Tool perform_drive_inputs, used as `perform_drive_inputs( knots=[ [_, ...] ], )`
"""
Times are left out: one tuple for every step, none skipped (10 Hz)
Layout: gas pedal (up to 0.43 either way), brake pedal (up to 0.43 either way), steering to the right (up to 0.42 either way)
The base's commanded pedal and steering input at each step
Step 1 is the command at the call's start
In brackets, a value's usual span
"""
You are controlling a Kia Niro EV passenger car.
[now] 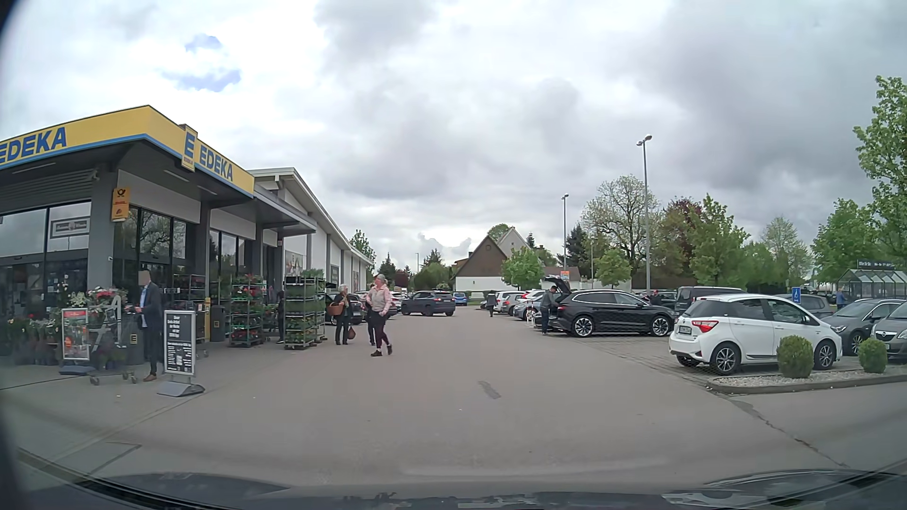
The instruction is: Follow the waypoints while adhering to traffic rules and regulations
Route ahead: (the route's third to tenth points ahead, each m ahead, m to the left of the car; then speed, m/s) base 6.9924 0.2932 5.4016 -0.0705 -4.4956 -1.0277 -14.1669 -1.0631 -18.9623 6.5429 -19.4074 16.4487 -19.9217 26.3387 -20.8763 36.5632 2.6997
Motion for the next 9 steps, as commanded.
perform_drive_inputs(
  knots=[
    [0.0,0.226,0.389],
    [0.0,0.238,0.446],
    [0.0,0.232,0.51],
    [0.0,0.177,0.567],
    [0.0,0.104,0.618],
    [0.0,0.03,0.689],
    [0.0,0.012,0.747],
    [0.0,0.012,0.78],
    [0.0,0.012,0.818]
  ],
)
